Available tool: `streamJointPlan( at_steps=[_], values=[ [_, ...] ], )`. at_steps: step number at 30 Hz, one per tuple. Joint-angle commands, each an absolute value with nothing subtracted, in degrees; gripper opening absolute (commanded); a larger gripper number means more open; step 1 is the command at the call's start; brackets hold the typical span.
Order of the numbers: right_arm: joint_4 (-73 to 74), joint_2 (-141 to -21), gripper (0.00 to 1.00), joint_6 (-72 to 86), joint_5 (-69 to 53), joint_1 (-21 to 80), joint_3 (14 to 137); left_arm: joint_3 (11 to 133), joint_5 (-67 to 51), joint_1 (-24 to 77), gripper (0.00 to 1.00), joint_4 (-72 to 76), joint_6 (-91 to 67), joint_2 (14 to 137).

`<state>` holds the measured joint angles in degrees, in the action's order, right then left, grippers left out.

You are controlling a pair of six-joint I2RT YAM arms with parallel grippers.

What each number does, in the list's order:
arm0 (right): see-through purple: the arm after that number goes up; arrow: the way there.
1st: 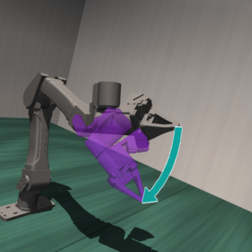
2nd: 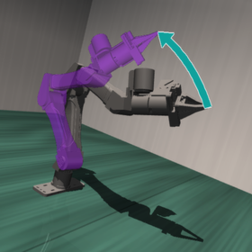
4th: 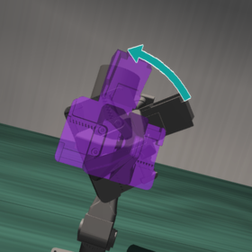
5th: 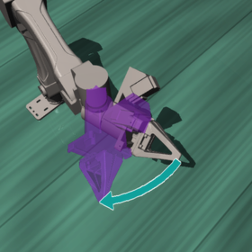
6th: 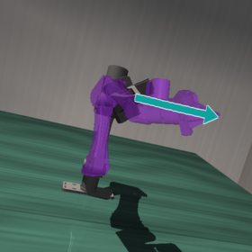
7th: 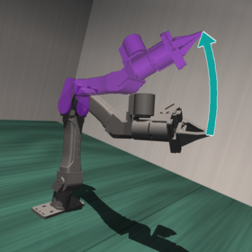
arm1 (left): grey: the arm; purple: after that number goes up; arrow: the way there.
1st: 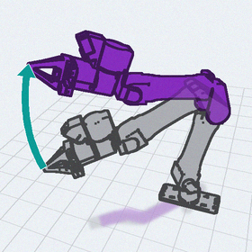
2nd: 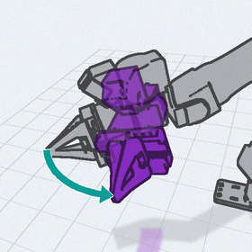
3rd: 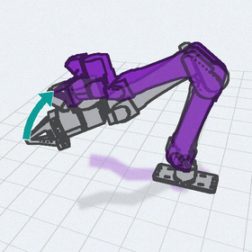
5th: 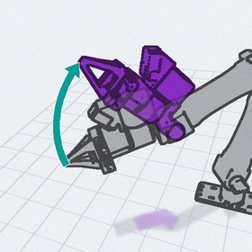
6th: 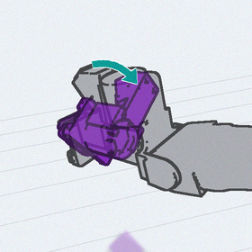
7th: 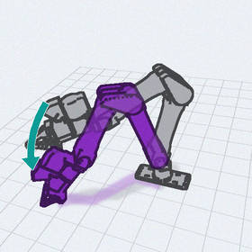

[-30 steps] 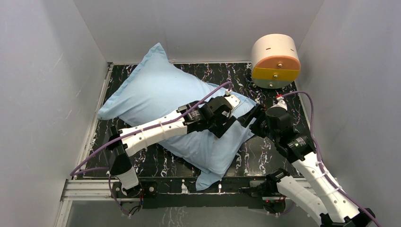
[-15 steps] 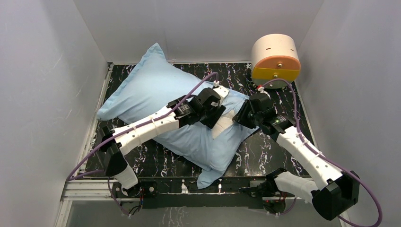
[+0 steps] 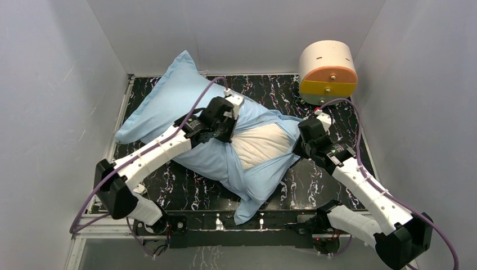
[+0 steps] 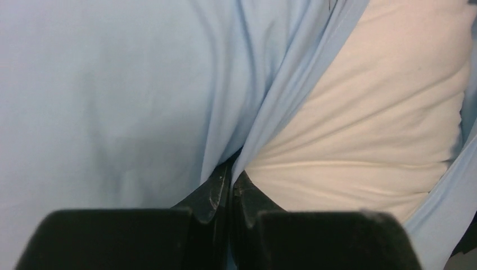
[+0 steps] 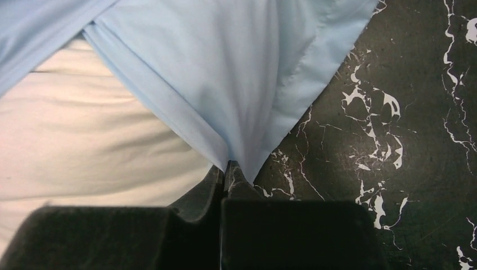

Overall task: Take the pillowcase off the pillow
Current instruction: Remove the pillow from the pillowcase.

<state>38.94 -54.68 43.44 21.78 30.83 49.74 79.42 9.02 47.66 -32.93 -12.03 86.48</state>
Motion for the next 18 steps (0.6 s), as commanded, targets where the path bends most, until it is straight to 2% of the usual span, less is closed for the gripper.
streamJointPlan(
  at_steps=[1,3,5,7,8,9,10,11,12,15,18],
  values=[
    [45.8,-55.9,0.01,40.1,28.5,28.8,47.7,73.8,13.3,39.2,0.00,-39.4,-12.1,78.8],
    [44.2,-57.0,0.08,39.5,22.7,28.7,48.5,72.9,7.3,38.9,0.00,-38.5,-11.8,77.5],
    [43.1,-57.3,0.20,39.0,16.2,28.7,50.6,72.0,0.8,39.0,0.00,-36.6,-12.3,77.0],
    [44.4,-56.4,0.28,38.7,11.9,28.7,54.2,71.4,-5.7,39.0,0.00,-34.8,-13.9,77.4],
    [45.0,-55.6,0.35,39.5,10.9,28.7,55.9,71.2,-7.6,39.0,0.00,-34.0,-14.7,77.7],
    [45.0,-54.1,0.47,40.5,9.9,28.7,57.1,71.0,-8.9,39.0,0.00,-33.3,-15.3,78.1],
    [44.4,-52.5,0.64,41.7,8.0,28.7,57.7,70.8,-9.6,38.9,0.00,-33.1,-15.9,78.4],
    [43.2,-50.4,0.76,42.9,6.0,28.7,57.6,70.8,-9.8,39.0,0.00,-32.7,-16.4,78.7],
    [41.7,-48.1,0.83,44.5,3.5,28.7,56.8,70.8,-9.7,39.0,0.00,-32.6,-16.7,78.7],
    [35.7,-41.1,0.96,49.5,-5.4,28.7,51.9,70.8,-9.1,39.0,0.00,-32.4,-16.9,78.5],
    [35.4,-39.8,0.98,53.3,-11.7,28.7,49.4,70.8,-8.3,39.0,0.00,-32.4,-17.3,77.5]
  ],
)
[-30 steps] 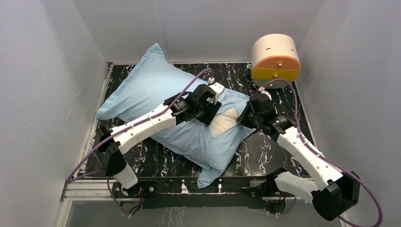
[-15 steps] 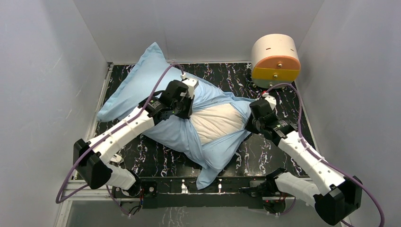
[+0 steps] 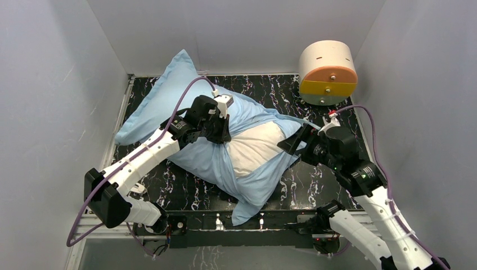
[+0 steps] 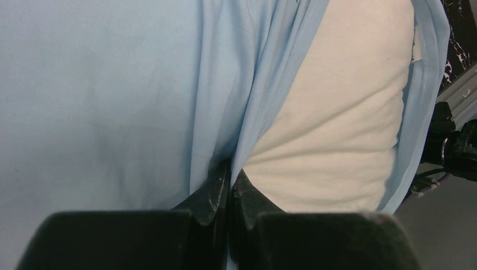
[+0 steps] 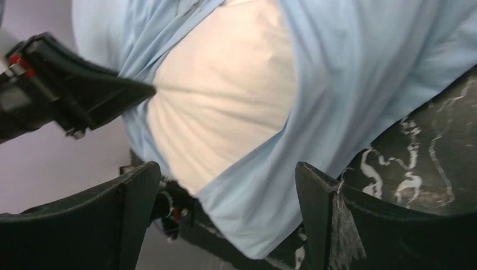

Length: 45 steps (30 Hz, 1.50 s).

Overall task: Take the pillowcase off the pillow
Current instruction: Remove the pillow from the pillowcase.

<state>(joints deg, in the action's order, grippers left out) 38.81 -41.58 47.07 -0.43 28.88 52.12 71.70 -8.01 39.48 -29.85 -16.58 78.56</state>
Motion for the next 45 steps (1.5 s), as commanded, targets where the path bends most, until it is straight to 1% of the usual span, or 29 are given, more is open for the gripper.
streamJointPlan(
  at_steps=[1,2,3,4,5,6,7,10,12,13,15,17,19,21,23,26,31,33,35,36,39,40,42,43,45],
  values=[
    [36.4,-40.3,0.98,53.8,-13.0,28.7,49.1,70.6,-8.1,39.0,0.00,-32.4,-17.3,77.1],
    [37.7,-40.8,0.98,54.6,-13.0,28.7,48.7,70.4,-7.7,39.0,0.00,-32.3,-17.5,76.8],
    [40.2,-41.4,0.99,56.6,-10.1,28.7,49.0,70.3,-7.4,39.0,0.00,-32.2,-17.6,76.6],
    [45.4,-41.8,0.99,61.2,-3.0,28.7,50.1,70.1,-7.3,39.0,0.00,-32.1,-17.7,76.5],
    [52.2,-42.1,0.99,68.0,9.5,28.7,51.8,70.1,-7.2,39.0,0.00,-32.0,-17.7,76.4],
    [58.5,-41.5,0.99,73.8,15.8,28.7,52.5,70.1,-7.1,39.0,0.00,-31.8,-17.7,76.3],
    [60.2,-39.7,0.99,75.3,18.1,28.7,51.9,70.1,-6.8,39.0,0.00,-31.7,-17.7,76.2],
    [44.7,-29.0,0.99,67.0,13.3,28.7,45.8,69.7,-6.4,39.0,0.00,-31.1,-17.9,75.5],
    [32.7,-19.8,0.98,67.7,9.0,28.7,39.3,69.4,-6.4,39.0,0.00,-30.8,-18.2,75.2],
    [28.9,-16.5,0.98,69.0,7.0,28.8,36.8,69.3,-6.4,39.0,0.00,-30.8,-18.4,75.2],
    [27.1,-15.3,0.98,70.5,2.9,28.8,36.1,69.3,-6.8,39.0,0.00,-30.8,-18.8,75.2],
    [28.3,-20.6,0.99,68.1,-4.9,28.8,38.7,68.9,-7.5,39.0,0.00,-30.4,-19.4,74.7],
    [31.3,-30.3,0.98,64.9,-12.6,28.8,41.8,68.4,-7.9,39.0,0.00,-29.7,-19.7,74.4],
    [34.3,-37.0,0.92,62.0,-16.9,28.8,44.4,68.3,-8.1,39.0,0.00,-29.2,-19.8,74.4],
    [38.1,-39.5,0.90,61.5,-15.1,29.0,47.1,68.2,-8.0,39.0,0.00,-28.6,-20.1,74.5],
    [43.0,-39.1,0.89,65.0,-8.8,29.2,49.9,68.4,-8.5,39.0,0.00,-28.4,-20.0,75.2],
    [43.0,-44.3,0.85,64.9,-12.3,30.3,50.4,68.0,-9.2,39.0,0.00,-27.7,-20.7,75.6],
    [42.0,-45.7,0.83,65.3,-10.4,34.4,49.7,67.9,-9.3,39.0,0.00,-27.3,-20.9,76.0],
    [42.8,-47.9,0.80,66.4,-5.0,40.7,50.1,68.1,-9.3,39.0,0.00,-27.2,-20.9,76.5],
    [42.8,-49.9,0.81,66.7,-2.6,45.4,50.3,68.4,-9.4,39.0,0.00,-27.2,-20.7,76.9],
    [43.0,-58.5,0.82,66.3,4.1,53.4,52.5,69.2,-9.5,39.0,0.00,-27.3,-20.4,77.9],
    [43.5,-61.1,0.79,66.5,6.3,54.9,53.6,69.5,-9.3,39.0,0.06,-27.4,-20.5,78.0],
    [44.2,-64.3,0.69,68.0,10.3,56.1,54.9,69.9,-8.6,39.0,0.15,-28.1,-20.6,78.0],
    [43.8,-64.5,0.63,68.7,11.8,56.3,54.6,70.0,-8.0,39.0,0.24,-28.7,-20.6,77.8],
    [42.2,-62.9,0.46,69.9,14.7,56.3,53.0,69.9,-6.4,39.0,0.49,-30.8,-20.3,76.7]
  ],
)
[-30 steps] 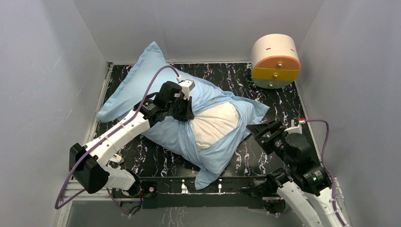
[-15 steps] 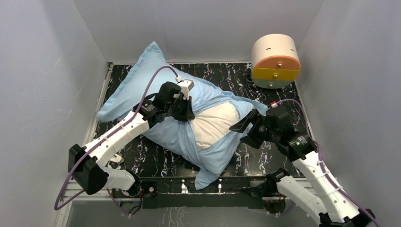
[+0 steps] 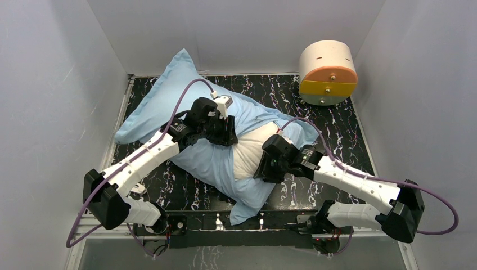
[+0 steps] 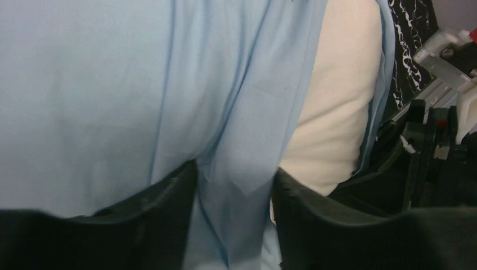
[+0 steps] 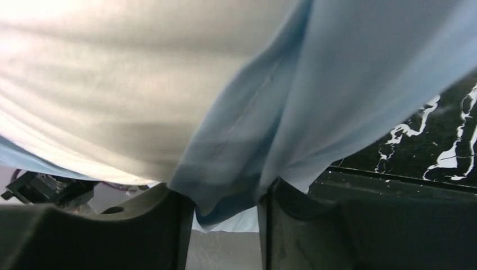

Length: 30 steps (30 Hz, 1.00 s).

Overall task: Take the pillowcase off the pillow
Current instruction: Remove the pillow from the pillowcase.

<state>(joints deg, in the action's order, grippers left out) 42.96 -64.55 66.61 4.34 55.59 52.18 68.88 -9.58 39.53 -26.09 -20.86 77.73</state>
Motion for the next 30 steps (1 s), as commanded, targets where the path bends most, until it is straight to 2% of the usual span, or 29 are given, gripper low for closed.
streamJointPlan(
  at_steps=[1,3,4,7,11,15,18,19,21,22,23,24,25,27,30],
  values=[
    [41.5,-61.8,0.39,70.9,16.5,56.2,52.0,69.8,-5.6,39.0,0.59,-32.3,-19.9,76.0],
    [40.8,-59.4,0.22,71.8,19.2,56.1,50.4,69.4,-4.5,39.0,0.74,-35.5,-19.0,74.2],
    [40.5,-58.5,0.19,71.9,20.0,56.0,49.7,69.1,-4.7,39.0,0.80,-37.0,-18.7,73.1],
    [39.6,-57.8,0.18,70.3,20.4,55.2,48.6,67.0,-10.6,39.0,0.90,-39.2,-18.2,69.4],
    [36.4,-59.8,0.19,68.0,17.4,53.8,48.3,63.5,-17.5,40.3,0.91,-38.9,-22.4,67.2],
    [30.3,-61.9,0.23,66.1,14.0,53.1,48.2,62.0,-8.1,48.1,0.91,-38.8,-24.2,70.1],
    [29.3,-63.9,0.31,65.5,12.4,52.6,49.4,64.3,-1.8,52.3,0.89,-38.1,-26.4,74.5],
    [29.3,-64.4,0.31,65.0,12.2,52.4,50.2,64.5,0.1,52.5,0.85,-37.2,-27.2,75.5],
    [31.1,-65.1,0.32,64.1,12.8,52.4,51.5,64.8,5.8,52.7,0.66,-36.1,-28.5,76.6],
    [33.9,-65.3,0.29,64.6,15.5,52.4,52.4,64.9,8.4,52.6,0.50,-35.8,-28.4,76.9],
    [38.1,-65.4,0.21,66.4,19.0,52.4,53.1,65.0,11.5,52.6,0.30,-35.9,-28.1,77.2],
    [42.2,-65.2,0.19,68.5,22.3,52.3,53.5,64.9,15.1,52.6,0.13,-36.4,-28.1,77.3],
    [45.8,-64.5,0.19,69.7,24.8,52.2,53.3,64.8,18.5,52.5,0.01,-36.9,-27.9,77.4],
    [50.1,-62.5,0.19,70.4,27.4,51.5,51.5,64.5,23.8,50.4,0.00,-38.9,-27.8,77.5],
    [53.2,-58.9,0.19,67.0,25.1,48.1,47.4,62.4,22.4,41.4,0.00,-39.3,-26.7,75.5]
  ],
)
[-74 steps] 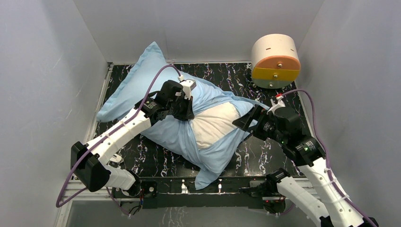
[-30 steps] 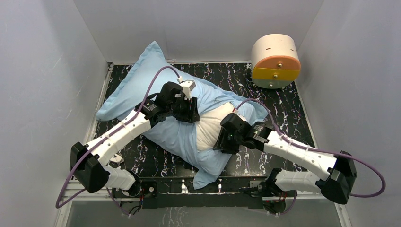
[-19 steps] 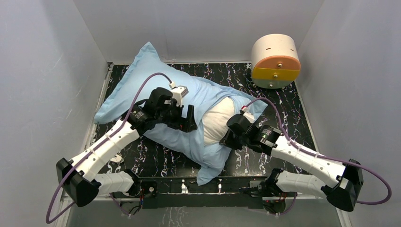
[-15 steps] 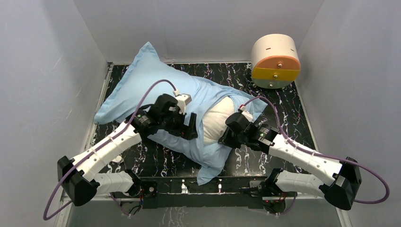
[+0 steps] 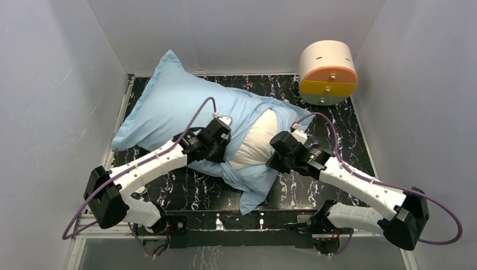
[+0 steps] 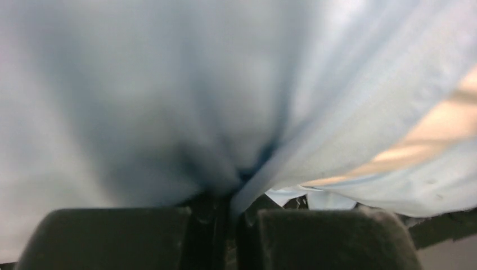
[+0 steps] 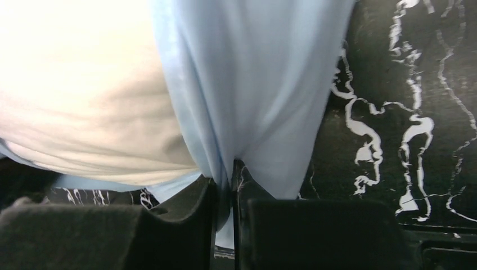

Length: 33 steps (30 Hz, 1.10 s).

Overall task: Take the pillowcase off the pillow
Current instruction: Remove the pillow from the pillowcase.

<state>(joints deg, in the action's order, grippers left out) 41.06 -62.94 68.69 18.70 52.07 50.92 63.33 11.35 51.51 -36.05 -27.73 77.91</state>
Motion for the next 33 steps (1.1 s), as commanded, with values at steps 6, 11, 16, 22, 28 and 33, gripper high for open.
streamJointPlan(
  at_steps=[6,11,16,22,28,33],
  values=[
    [50.0,-52.3,0.30,58.7,10.6,41.1,38.0,60.0,18.0,32.3,0.00,-36.4,-22.7,71.7],
    [45.2,-52.8,0.43,59.7,4.9,40.8,41.7,59.4,0.7,32.3,0.00,-31.6,-21.9,72.9],
    [38.5,-54.6,0.56,58.9,-7.2,40.9,46.9,56.6,-8.6,32.3,0.00,-27.3,-23.7,71.8],
    [22.3,-58.2,0.79,66.9,-15.2,41.9,42.7,56.4,-12.6,32.3,0.00,-26.2,-23.8,71.5],
    [30.0,-56.8,0.18,69.5,-3.5,41.9,33.5,56.8,2.0,32.3,0.00,-30.9,-23.0,68.9],
    [39.9,-43.7,0.04,68.9,-1.8,41.7,24.7,64.6,11.4,25.9,0.00,-37.3,-17.9,71.4]
  ],
)
